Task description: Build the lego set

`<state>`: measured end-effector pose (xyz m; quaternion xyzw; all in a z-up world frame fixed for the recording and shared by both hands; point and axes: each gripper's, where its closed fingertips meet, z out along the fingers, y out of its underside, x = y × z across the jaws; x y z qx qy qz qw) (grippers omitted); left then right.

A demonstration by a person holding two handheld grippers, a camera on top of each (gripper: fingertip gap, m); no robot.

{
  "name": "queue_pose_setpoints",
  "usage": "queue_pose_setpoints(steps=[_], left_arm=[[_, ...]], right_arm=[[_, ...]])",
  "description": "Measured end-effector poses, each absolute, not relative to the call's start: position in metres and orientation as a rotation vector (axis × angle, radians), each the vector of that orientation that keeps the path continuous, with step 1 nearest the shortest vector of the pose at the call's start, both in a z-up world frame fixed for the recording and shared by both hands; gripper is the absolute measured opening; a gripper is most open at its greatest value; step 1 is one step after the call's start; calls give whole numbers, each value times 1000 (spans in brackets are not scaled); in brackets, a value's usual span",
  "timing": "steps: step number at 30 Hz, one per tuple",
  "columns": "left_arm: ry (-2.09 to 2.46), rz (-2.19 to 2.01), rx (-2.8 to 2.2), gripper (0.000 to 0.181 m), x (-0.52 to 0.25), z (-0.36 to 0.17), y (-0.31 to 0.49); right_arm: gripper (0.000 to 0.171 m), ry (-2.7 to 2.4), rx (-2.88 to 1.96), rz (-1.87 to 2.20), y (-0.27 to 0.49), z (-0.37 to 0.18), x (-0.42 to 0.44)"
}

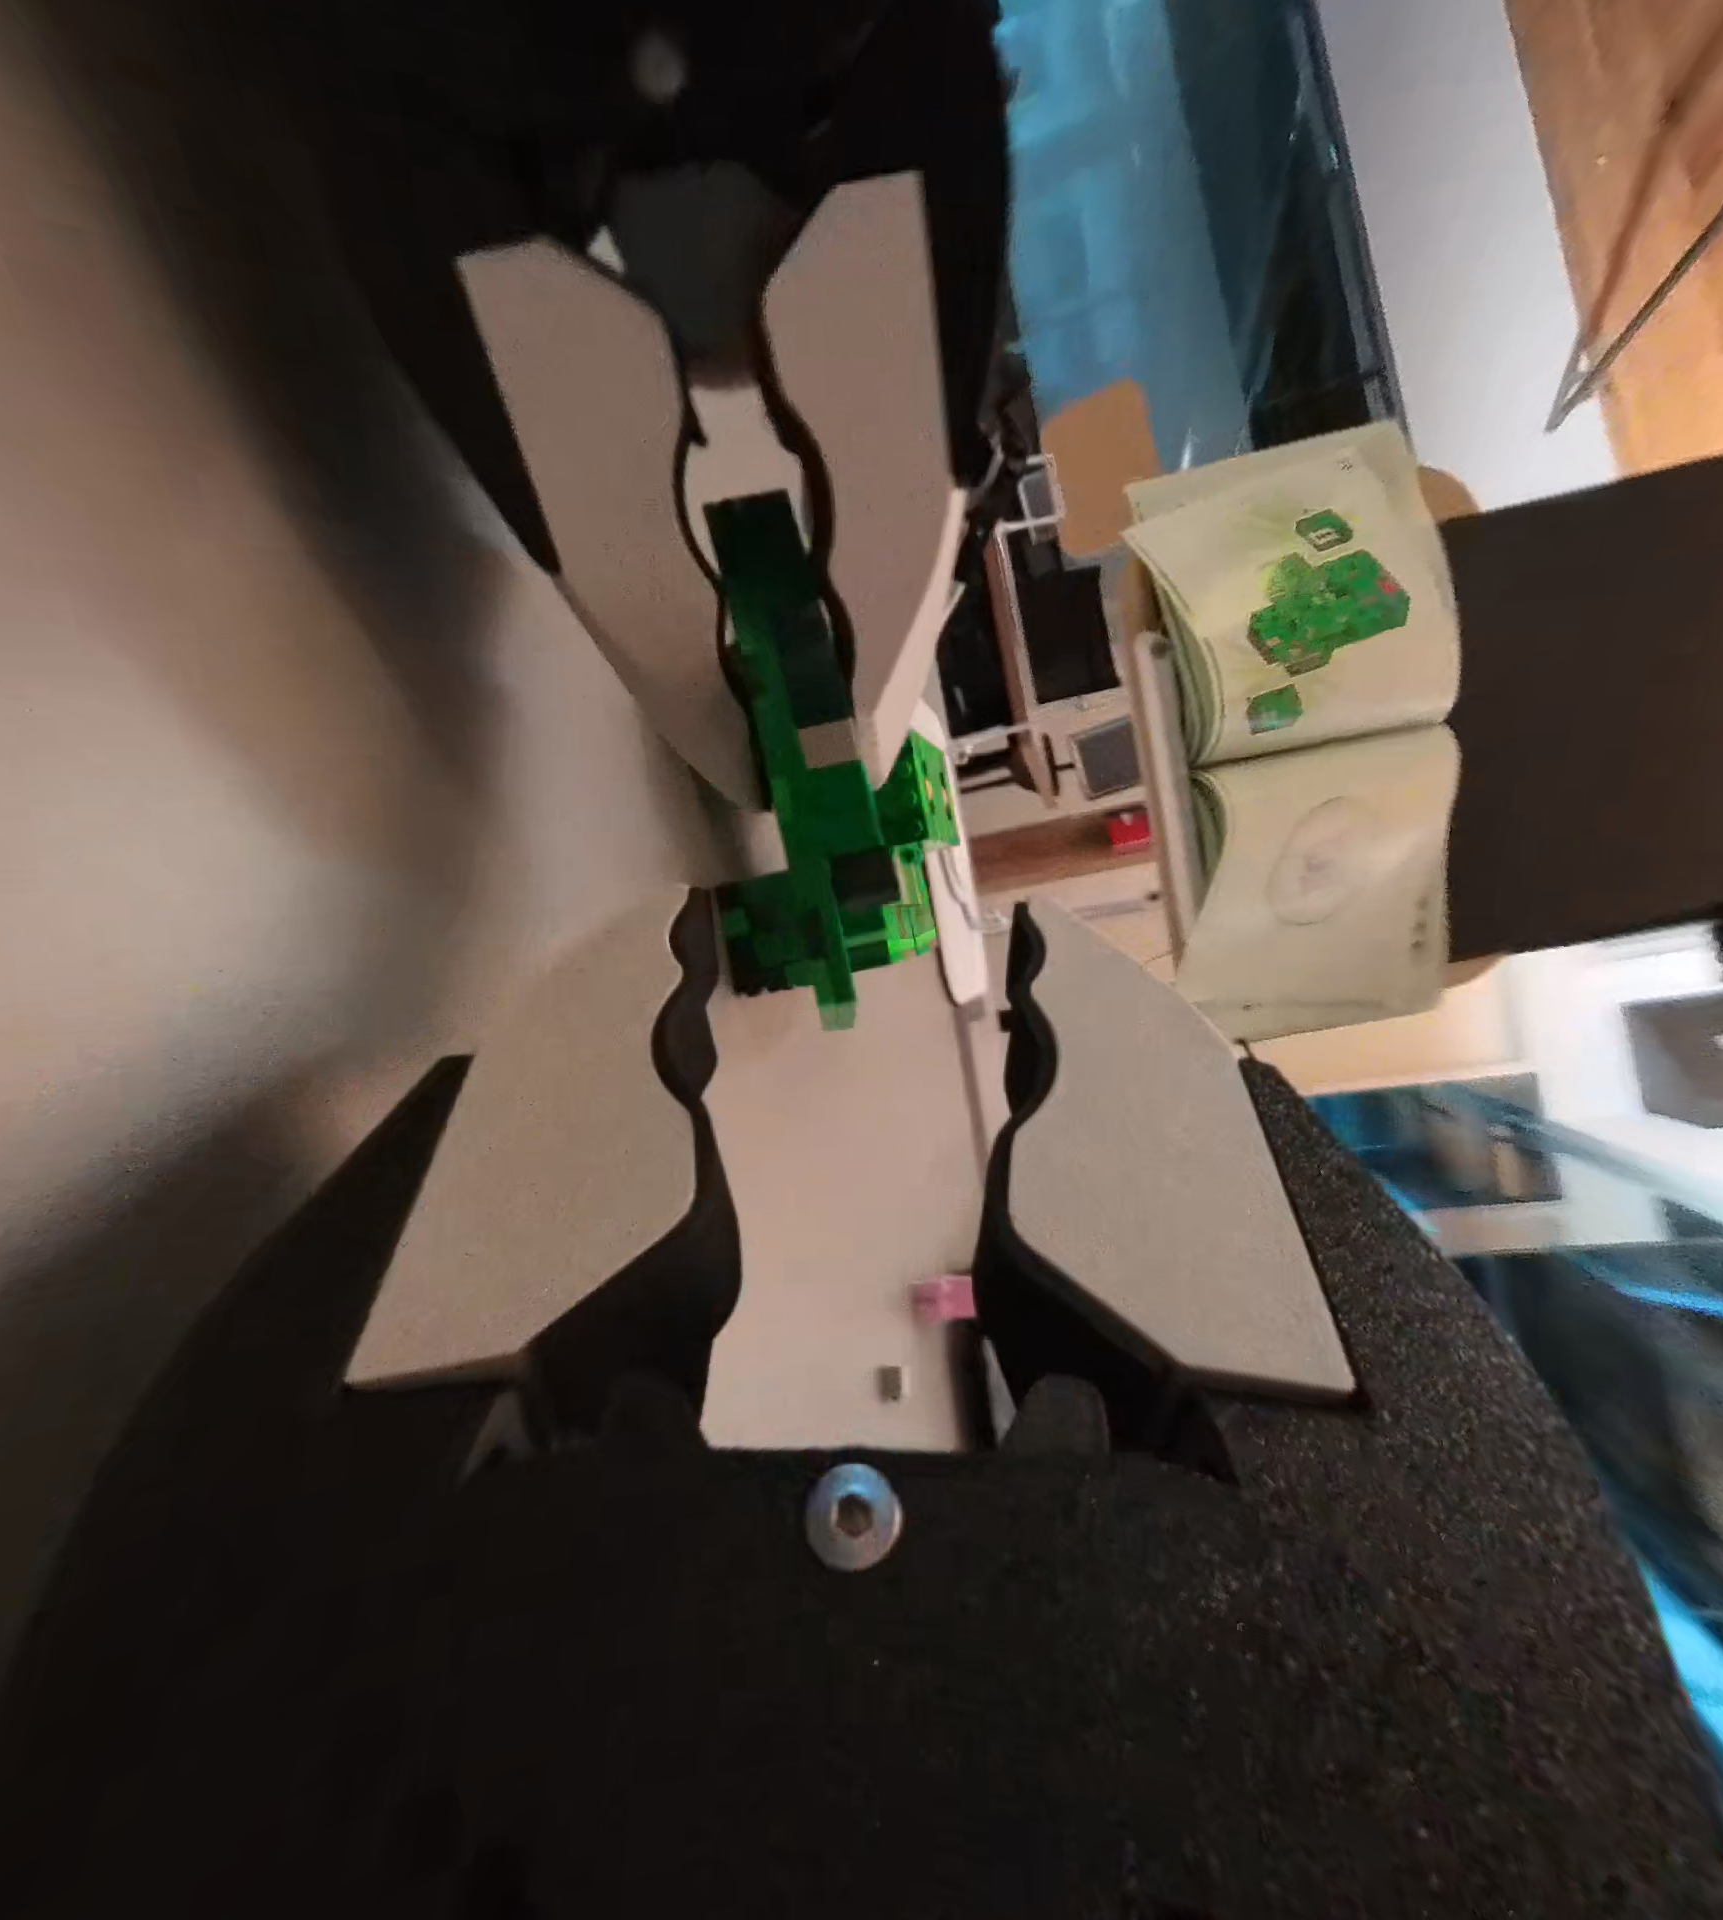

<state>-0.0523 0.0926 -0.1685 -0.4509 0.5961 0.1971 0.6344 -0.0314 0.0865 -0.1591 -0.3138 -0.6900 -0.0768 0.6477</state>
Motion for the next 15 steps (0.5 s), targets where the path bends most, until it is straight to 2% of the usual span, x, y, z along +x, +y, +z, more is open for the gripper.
queue_pose_setpoints(steps=[8, 15], left_arm=[[1396, 450, -1034, 17, -51, -174, 92], [1411, 456, -1027, 17, -50, -175, 91]], right_arm=[[32, -1587, -618, -371, 87, -164, -36], [21, -1620, -626, -374, 86, -170, -38]])
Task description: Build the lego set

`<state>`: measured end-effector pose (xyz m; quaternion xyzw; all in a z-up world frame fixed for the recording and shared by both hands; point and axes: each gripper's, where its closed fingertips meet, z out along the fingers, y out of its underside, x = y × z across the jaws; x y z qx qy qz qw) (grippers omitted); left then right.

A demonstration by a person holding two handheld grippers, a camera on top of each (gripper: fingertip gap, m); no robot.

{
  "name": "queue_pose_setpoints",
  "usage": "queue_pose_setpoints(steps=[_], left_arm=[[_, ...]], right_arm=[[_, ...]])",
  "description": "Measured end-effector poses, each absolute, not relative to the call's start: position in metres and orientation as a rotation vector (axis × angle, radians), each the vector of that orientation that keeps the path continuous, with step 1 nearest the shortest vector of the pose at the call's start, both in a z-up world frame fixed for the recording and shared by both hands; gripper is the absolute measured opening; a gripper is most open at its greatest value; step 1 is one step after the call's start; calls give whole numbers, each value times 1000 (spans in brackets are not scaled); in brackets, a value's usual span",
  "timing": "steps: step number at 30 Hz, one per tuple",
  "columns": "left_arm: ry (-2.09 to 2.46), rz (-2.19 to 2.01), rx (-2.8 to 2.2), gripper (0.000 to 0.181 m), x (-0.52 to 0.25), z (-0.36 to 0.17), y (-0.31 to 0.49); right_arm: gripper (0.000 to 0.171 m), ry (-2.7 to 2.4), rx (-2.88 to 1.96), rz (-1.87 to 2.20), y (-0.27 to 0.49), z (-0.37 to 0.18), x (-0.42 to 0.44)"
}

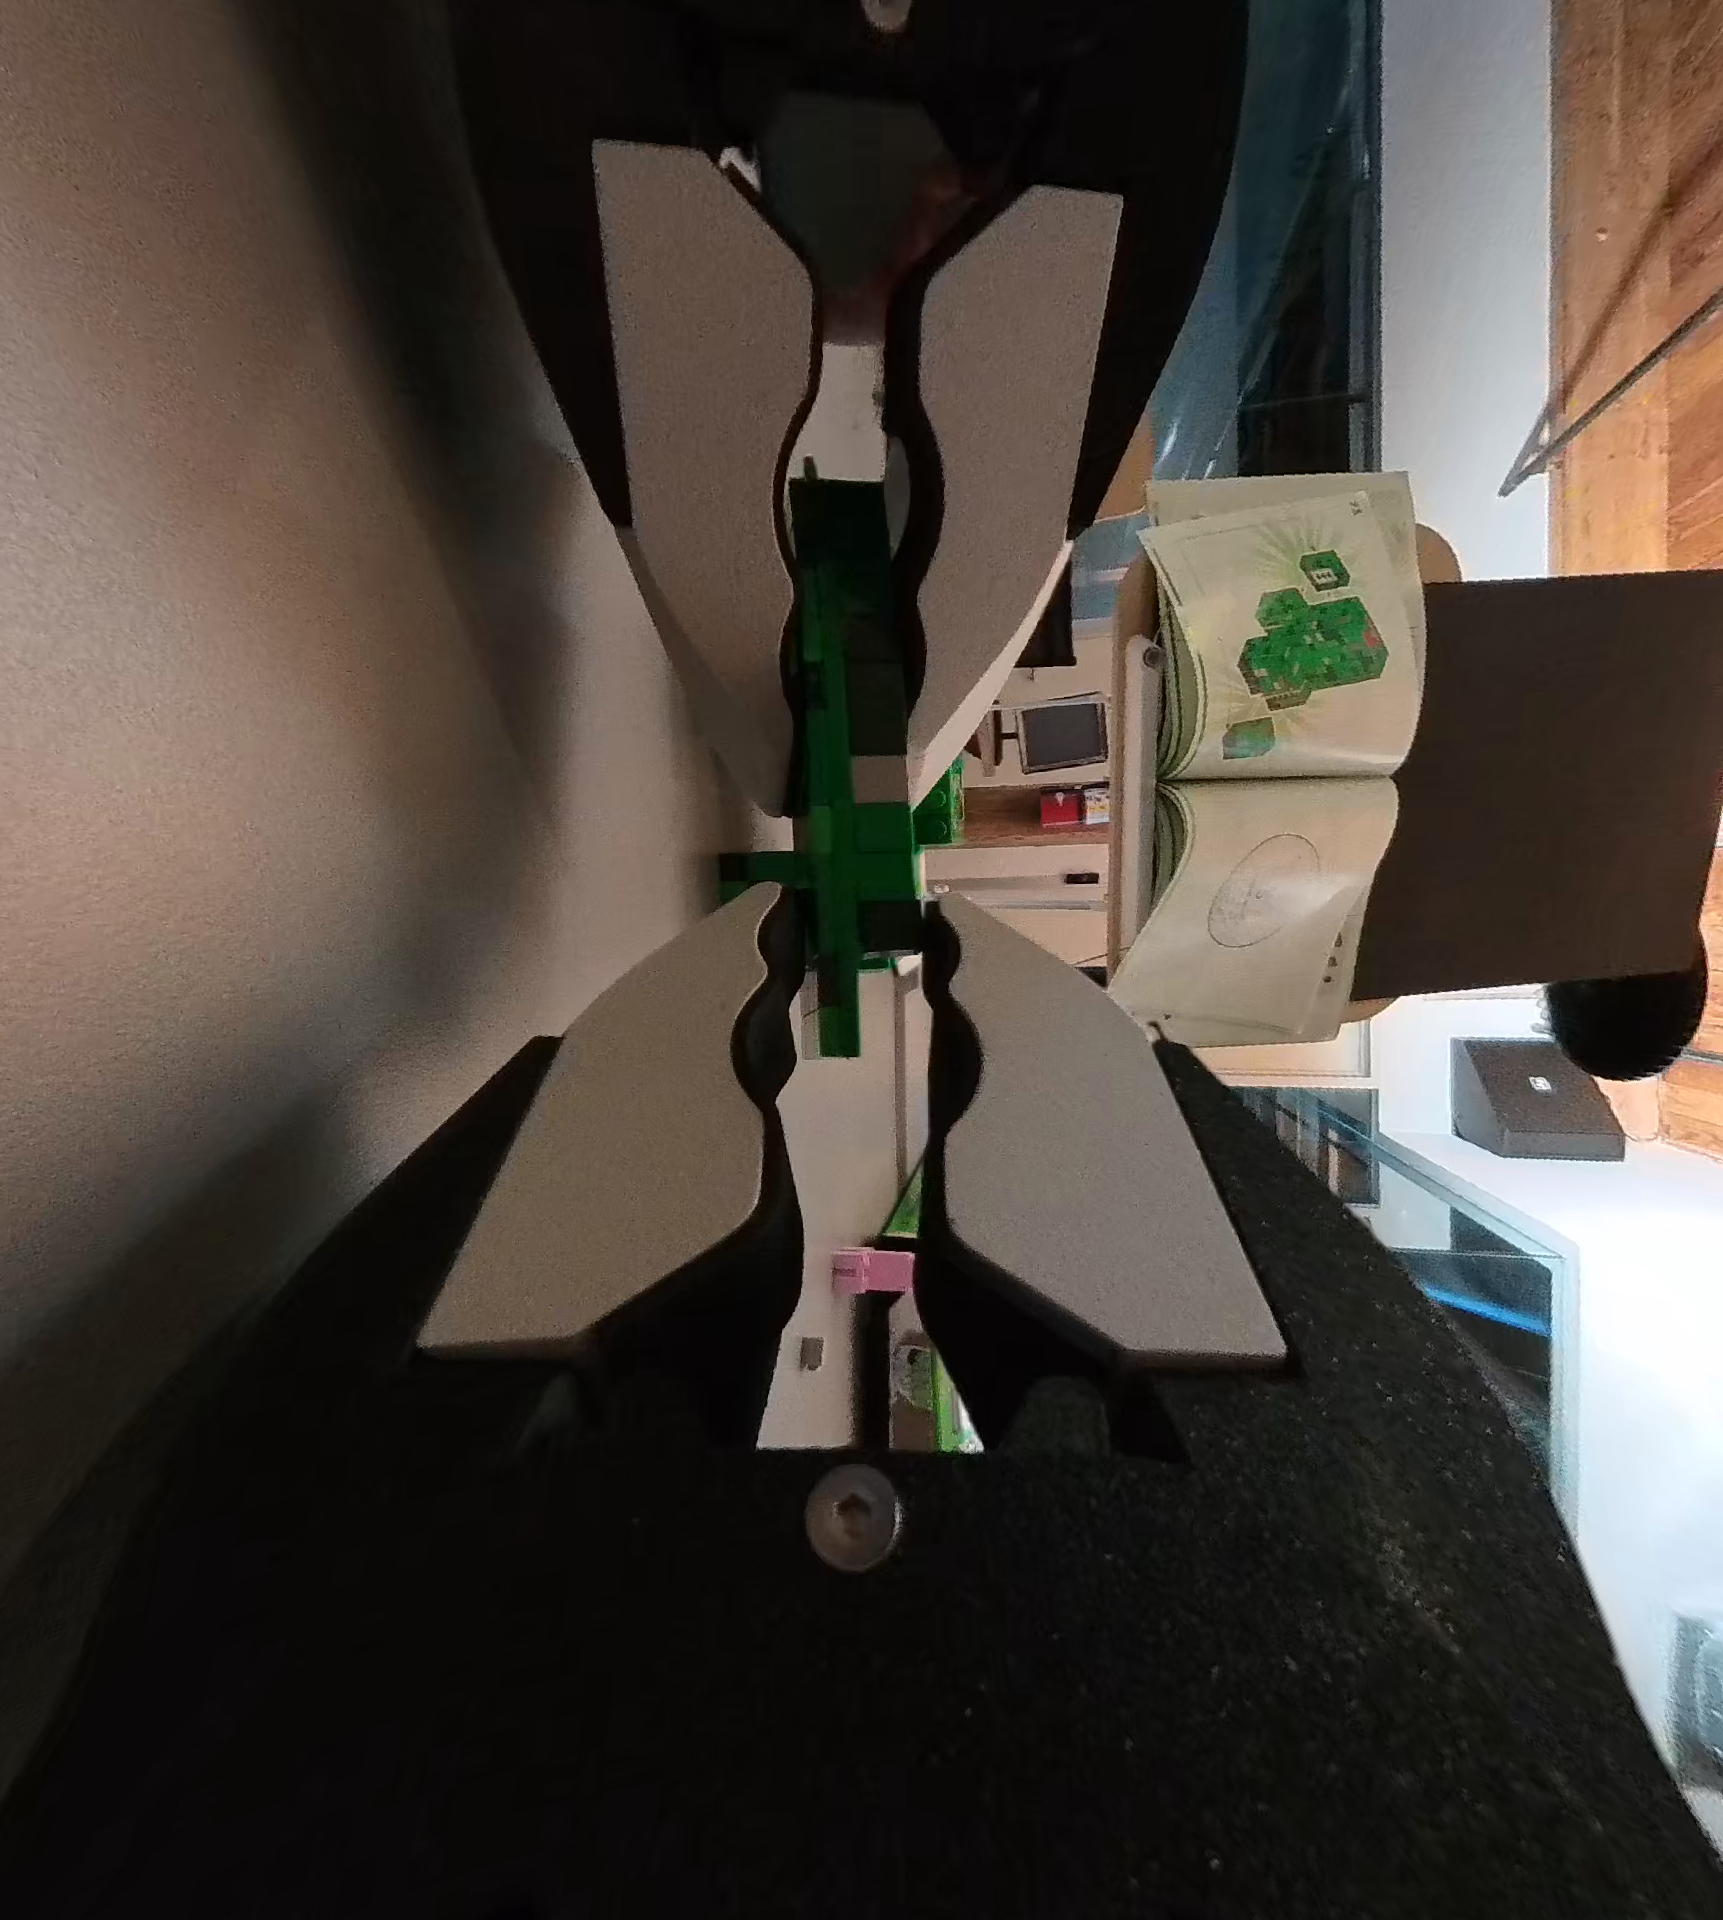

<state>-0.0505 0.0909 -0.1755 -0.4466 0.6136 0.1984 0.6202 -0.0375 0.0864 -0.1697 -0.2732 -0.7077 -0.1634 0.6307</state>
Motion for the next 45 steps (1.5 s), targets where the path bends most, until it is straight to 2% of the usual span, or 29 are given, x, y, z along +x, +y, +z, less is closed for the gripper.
queue_pose_setpoints(steps=[18, 21, 22, 30, 45], left_arm=[[1408, 458, -1047, 17, -52, -176, 93], [1411, 399, -1106, 17, -53, -181, 94], [1413, 397, -1112, 17, -53, -181, 94], [1440, 331, -1175, 17, -53, -189, 93], [1471, 274, -1209, 18, -53, -195, 90]], right_arm=[[19, -1607, -736, -287, 88, -170, -38], [38, -1554, -790, -178, 88, -163, -37], [40, -1549, -812, -139, 88, -162, -37], [21, -1642, -768, -99, 79, -175, -36], [17, -1718, -779, -129, 78, -183, -33]])
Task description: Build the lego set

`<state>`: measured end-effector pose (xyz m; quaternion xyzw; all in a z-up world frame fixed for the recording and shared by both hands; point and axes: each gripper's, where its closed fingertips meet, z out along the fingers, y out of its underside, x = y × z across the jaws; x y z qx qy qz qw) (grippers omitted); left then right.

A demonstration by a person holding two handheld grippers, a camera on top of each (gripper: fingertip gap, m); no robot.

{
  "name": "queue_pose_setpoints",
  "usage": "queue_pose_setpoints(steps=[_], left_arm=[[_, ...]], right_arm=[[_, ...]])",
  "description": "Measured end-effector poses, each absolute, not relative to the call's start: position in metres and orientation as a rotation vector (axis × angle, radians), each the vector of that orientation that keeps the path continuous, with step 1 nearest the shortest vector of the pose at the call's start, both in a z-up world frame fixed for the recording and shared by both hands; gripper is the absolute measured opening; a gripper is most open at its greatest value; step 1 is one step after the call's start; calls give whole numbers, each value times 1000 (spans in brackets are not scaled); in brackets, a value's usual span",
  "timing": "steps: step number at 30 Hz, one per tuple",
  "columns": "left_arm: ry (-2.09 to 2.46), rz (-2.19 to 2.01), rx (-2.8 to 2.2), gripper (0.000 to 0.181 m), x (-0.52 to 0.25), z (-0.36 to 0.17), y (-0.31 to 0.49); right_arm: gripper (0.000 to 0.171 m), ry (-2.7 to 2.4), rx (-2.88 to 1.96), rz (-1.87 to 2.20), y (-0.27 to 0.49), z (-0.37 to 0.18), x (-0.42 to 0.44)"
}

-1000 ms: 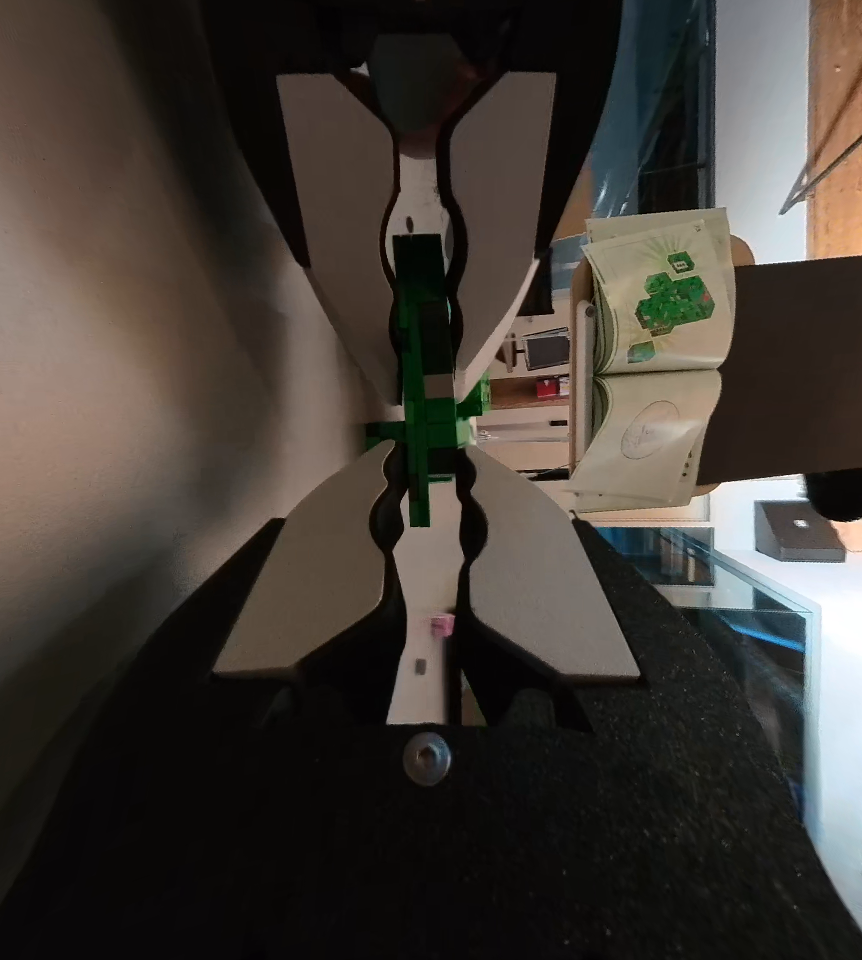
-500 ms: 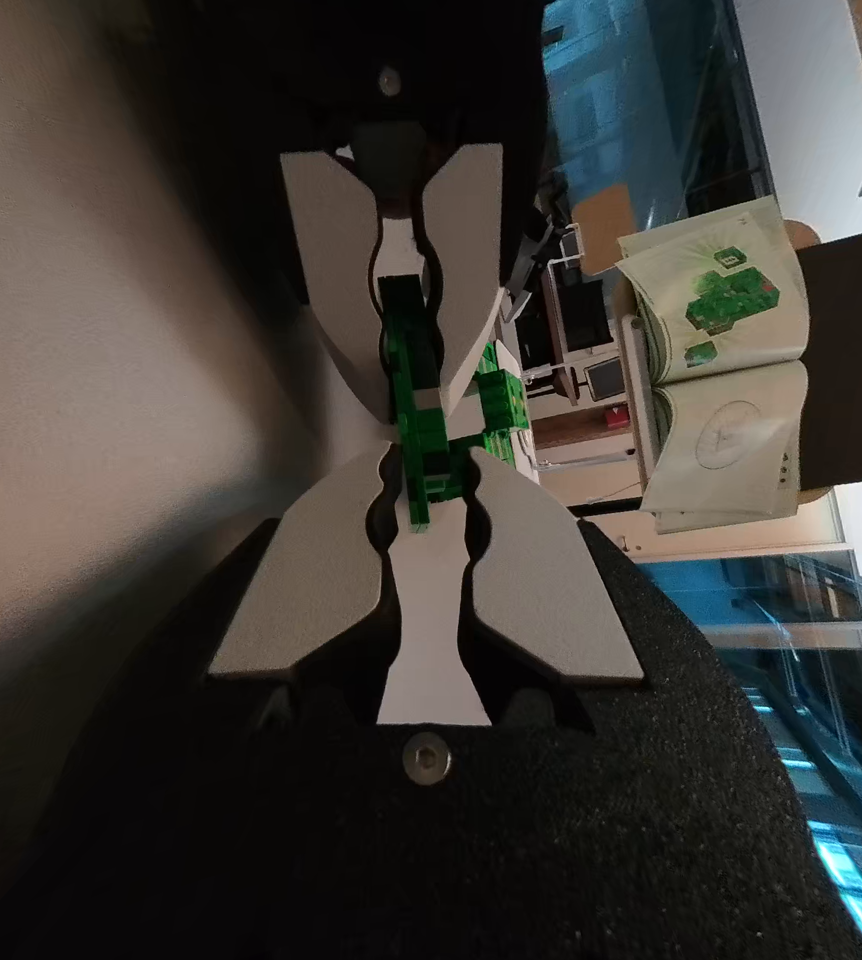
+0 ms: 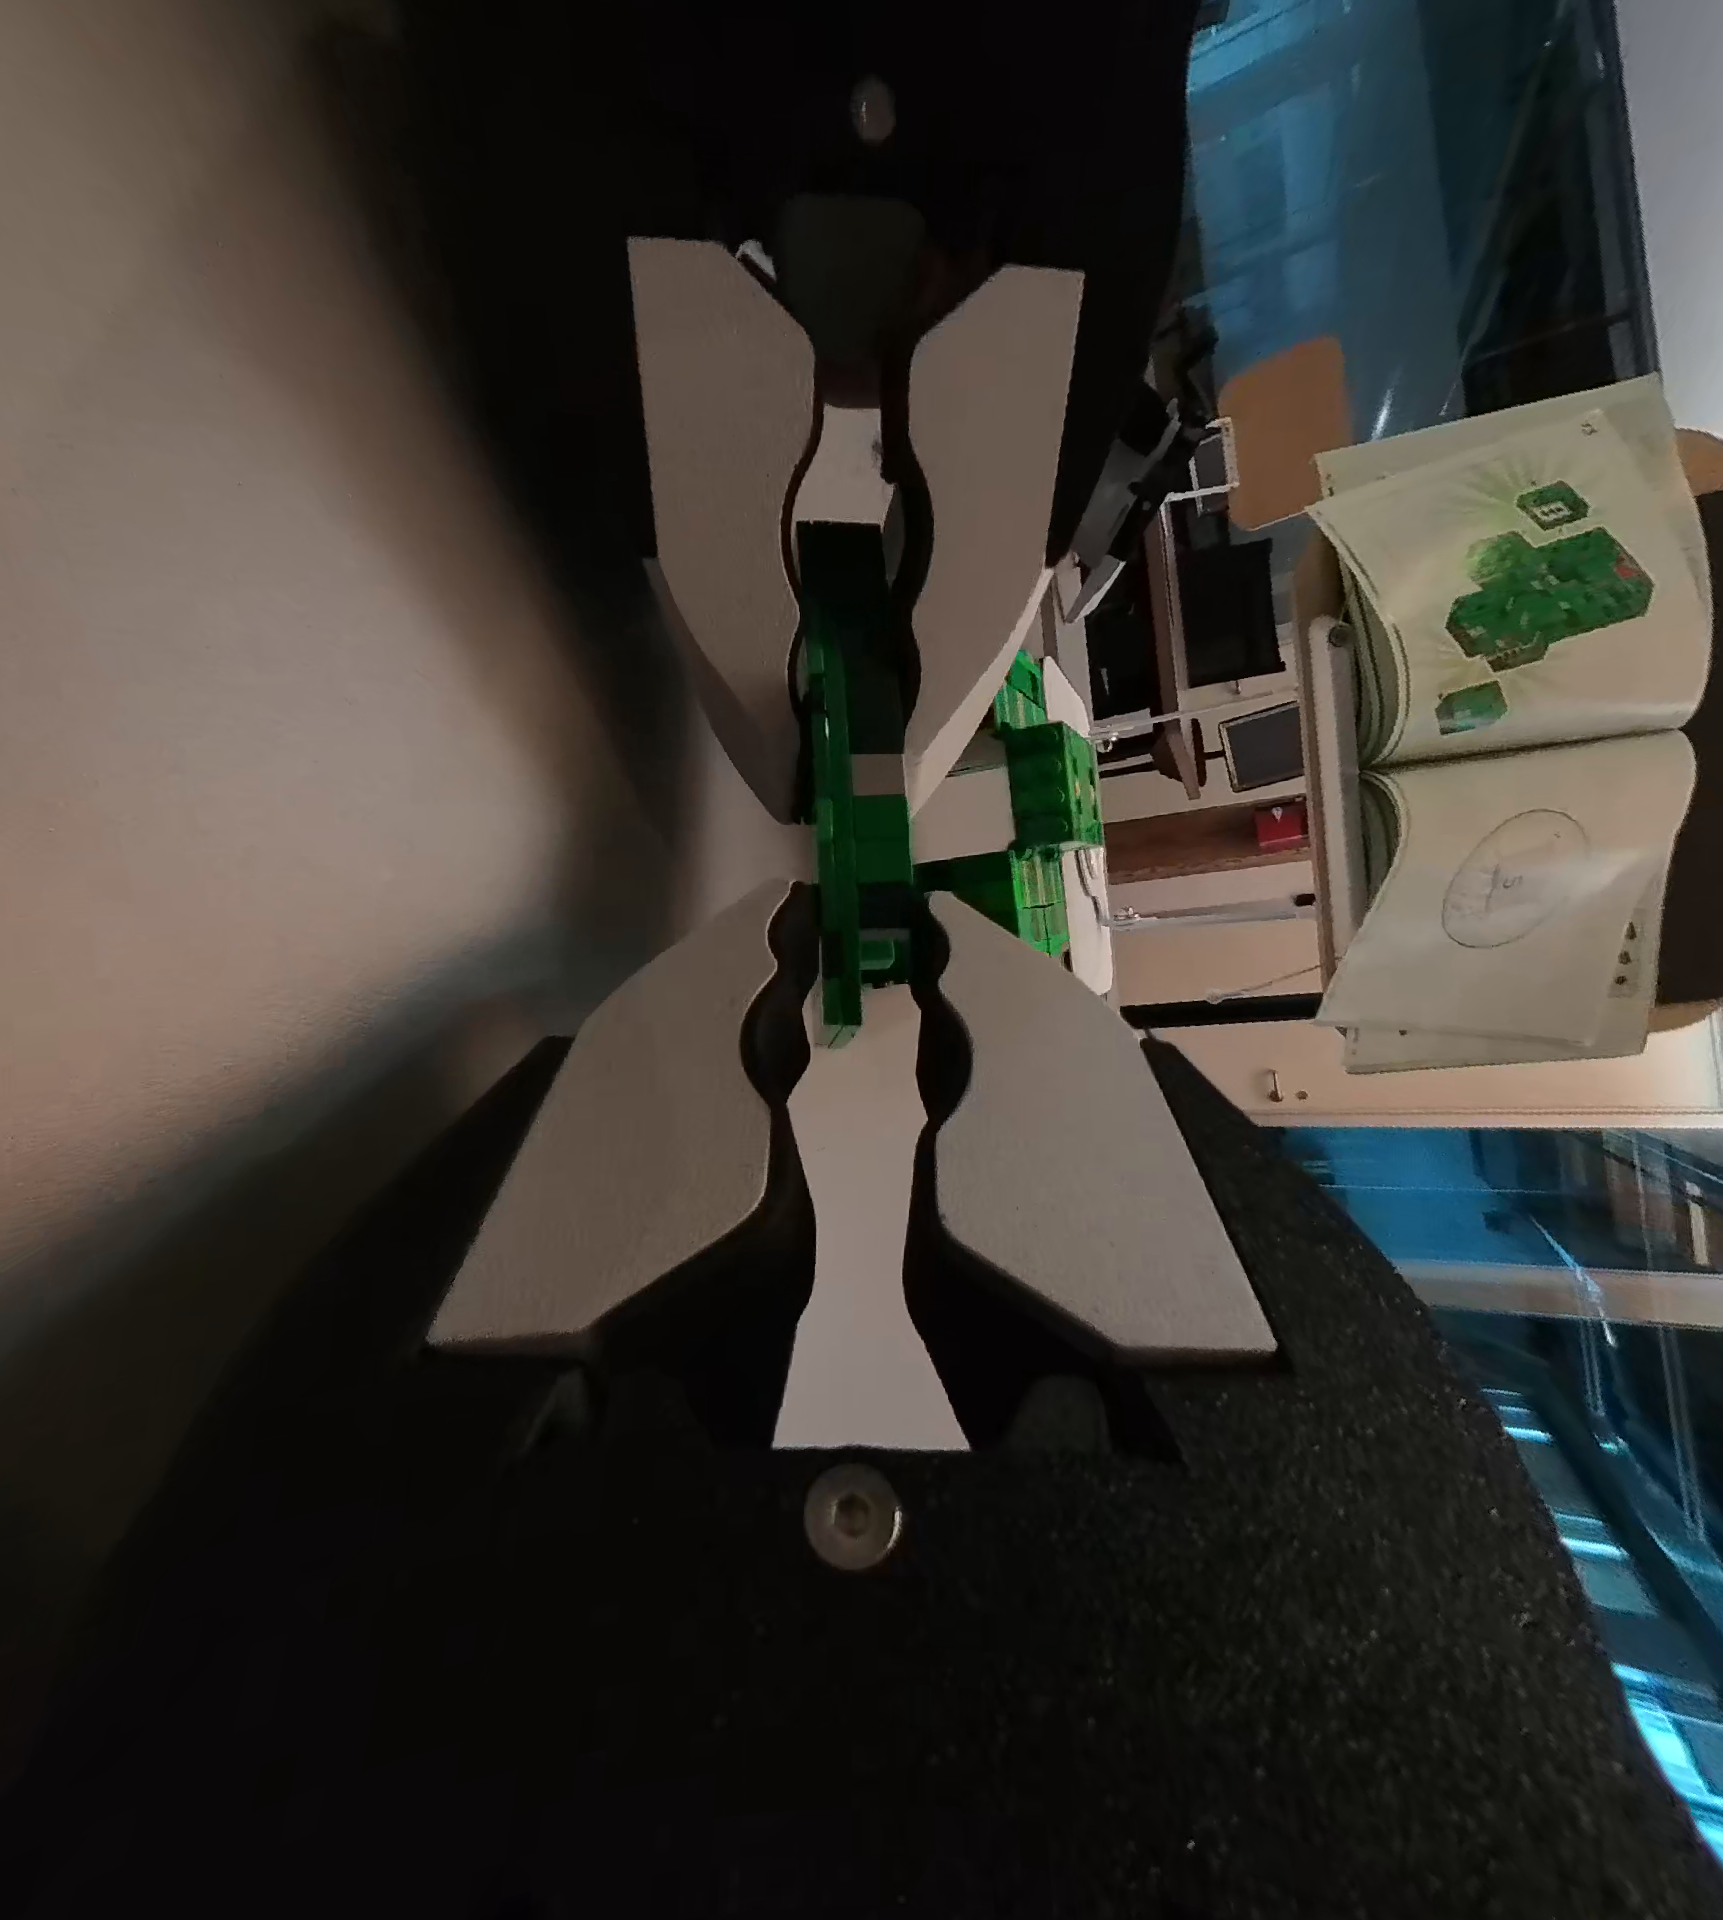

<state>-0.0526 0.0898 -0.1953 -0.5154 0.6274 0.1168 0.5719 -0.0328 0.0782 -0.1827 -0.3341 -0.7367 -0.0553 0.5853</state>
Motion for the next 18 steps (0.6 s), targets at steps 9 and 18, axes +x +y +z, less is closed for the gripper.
queue_pose_setpoints(steps=[9, 18], left_arm=[[1500, 315, -1190, 17, -54, -199, 90], [1509, 538, -973, 17, -53, -189, 91]], right_arm=[[17, -1746, -761, -175, 77, -188, -33], [36, -1330, -936, 521, 82, -124, -9]])
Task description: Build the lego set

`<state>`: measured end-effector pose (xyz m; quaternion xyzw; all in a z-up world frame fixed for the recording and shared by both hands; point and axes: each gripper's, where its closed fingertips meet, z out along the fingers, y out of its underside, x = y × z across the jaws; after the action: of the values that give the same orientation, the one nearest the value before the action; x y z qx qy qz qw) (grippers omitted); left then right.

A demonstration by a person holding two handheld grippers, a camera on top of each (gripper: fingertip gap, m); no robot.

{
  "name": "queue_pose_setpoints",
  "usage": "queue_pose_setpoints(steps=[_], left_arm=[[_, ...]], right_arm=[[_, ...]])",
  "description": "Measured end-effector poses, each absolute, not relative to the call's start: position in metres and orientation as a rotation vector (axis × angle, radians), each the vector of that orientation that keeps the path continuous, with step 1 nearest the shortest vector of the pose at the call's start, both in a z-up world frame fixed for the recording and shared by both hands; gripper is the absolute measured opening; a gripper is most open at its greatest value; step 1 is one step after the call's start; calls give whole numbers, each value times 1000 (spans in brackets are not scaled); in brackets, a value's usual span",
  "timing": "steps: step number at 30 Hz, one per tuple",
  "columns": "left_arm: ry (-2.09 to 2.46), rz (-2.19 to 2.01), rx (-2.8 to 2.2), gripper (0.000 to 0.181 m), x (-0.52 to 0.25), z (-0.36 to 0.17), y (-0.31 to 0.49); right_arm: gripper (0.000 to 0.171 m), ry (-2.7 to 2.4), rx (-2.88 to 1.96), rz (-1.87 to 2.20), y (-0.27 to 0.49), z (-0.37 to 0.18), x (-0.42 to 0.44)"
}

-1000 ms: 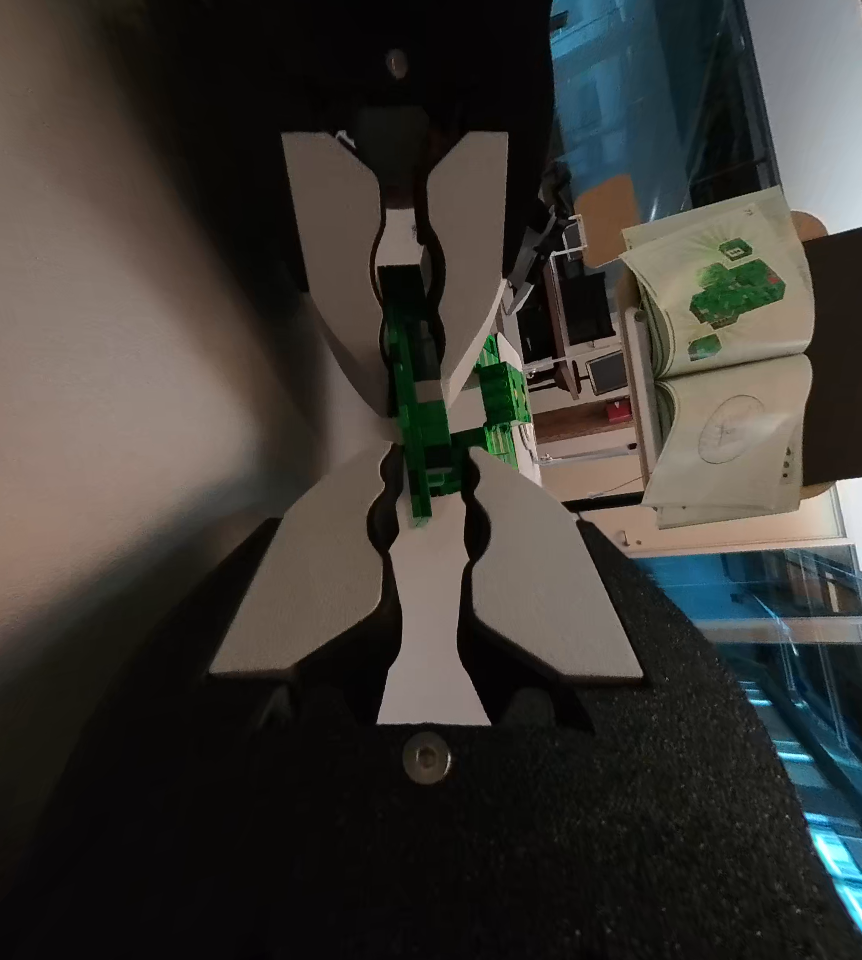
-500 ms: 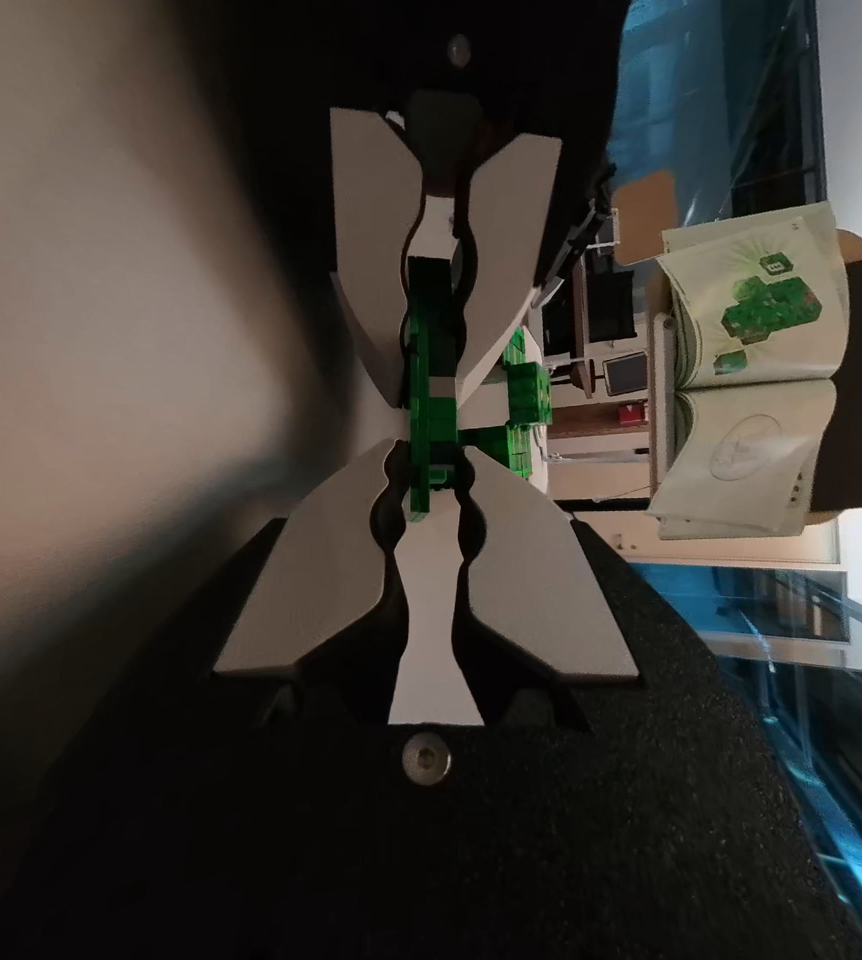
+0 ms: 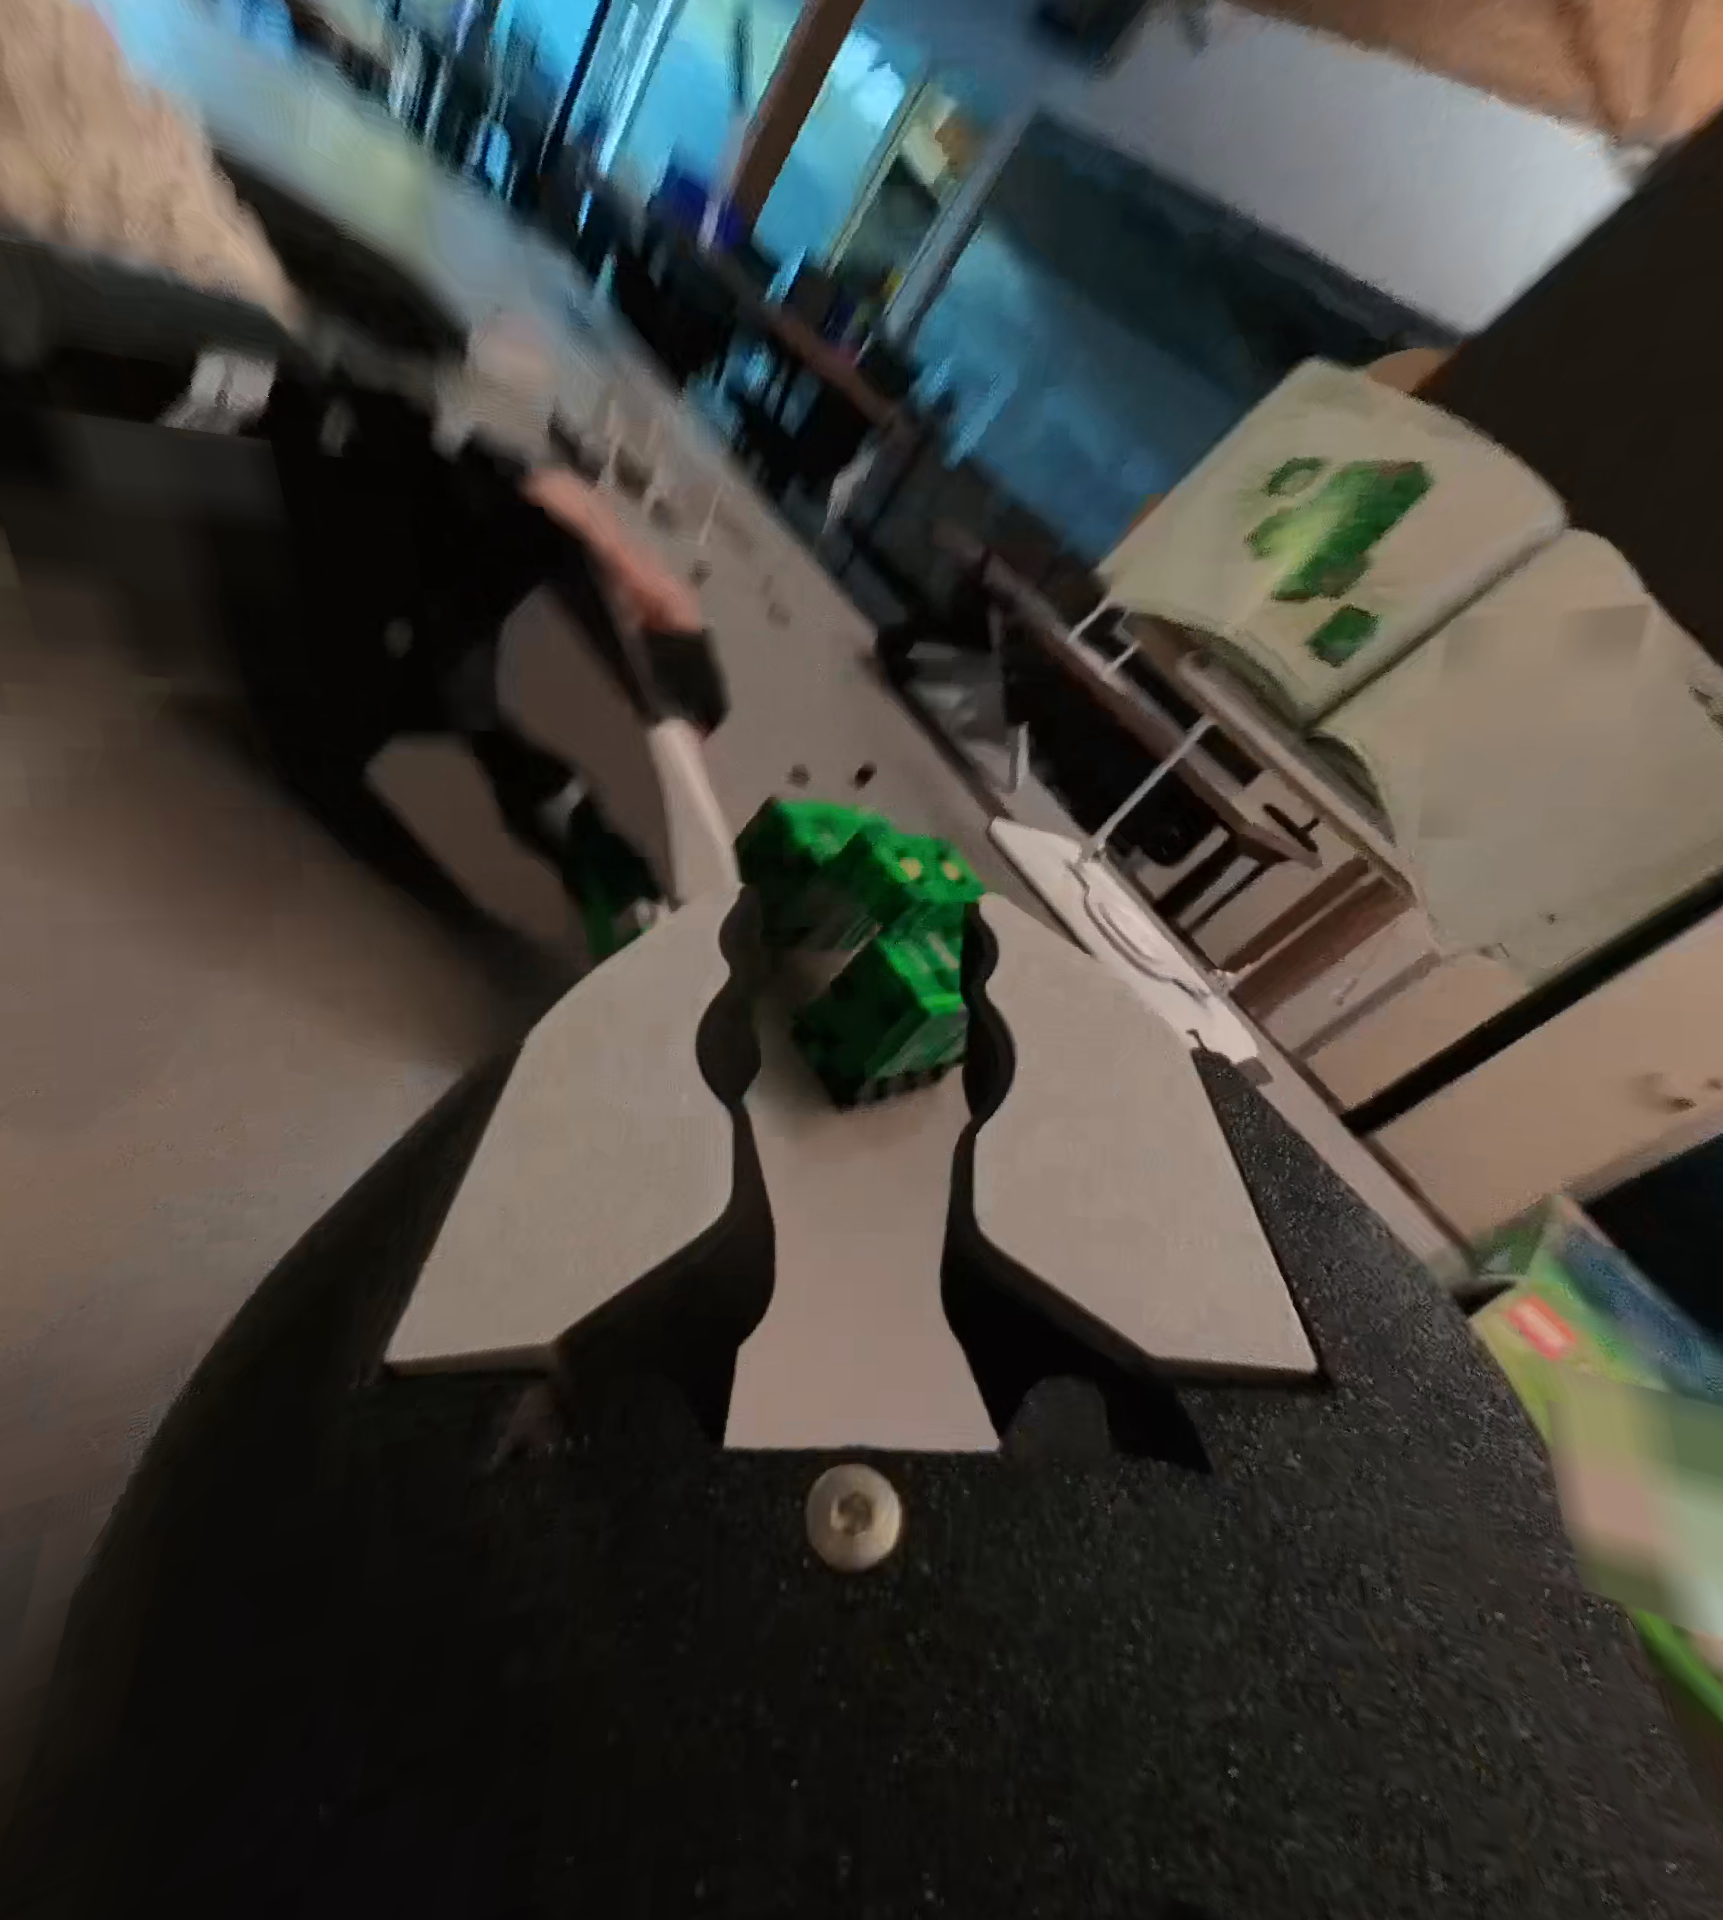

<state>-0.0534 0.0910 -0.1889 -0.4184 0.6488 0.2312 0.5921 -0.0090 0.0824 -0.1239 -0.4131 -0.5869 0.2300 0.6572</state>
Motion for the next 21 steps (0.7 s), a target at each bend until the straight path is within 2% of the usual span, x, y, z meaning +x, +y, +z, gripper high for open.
queue_pose_setpoints(steps=[4, 11, 21], left_arm=[[1475, 520, -968, 17, -54, -183, 91], [1460, 511, -955, 17, -54, -182, 90], [1367, 573, -821, 17, -54, -160, 85]], right_arm=[[32, -1076, -969, 700, 98, -92, 15], [25, -840, -991, 456, 131, -75, 46], [19, -874, -1012, 530, 129, -79, 42]])
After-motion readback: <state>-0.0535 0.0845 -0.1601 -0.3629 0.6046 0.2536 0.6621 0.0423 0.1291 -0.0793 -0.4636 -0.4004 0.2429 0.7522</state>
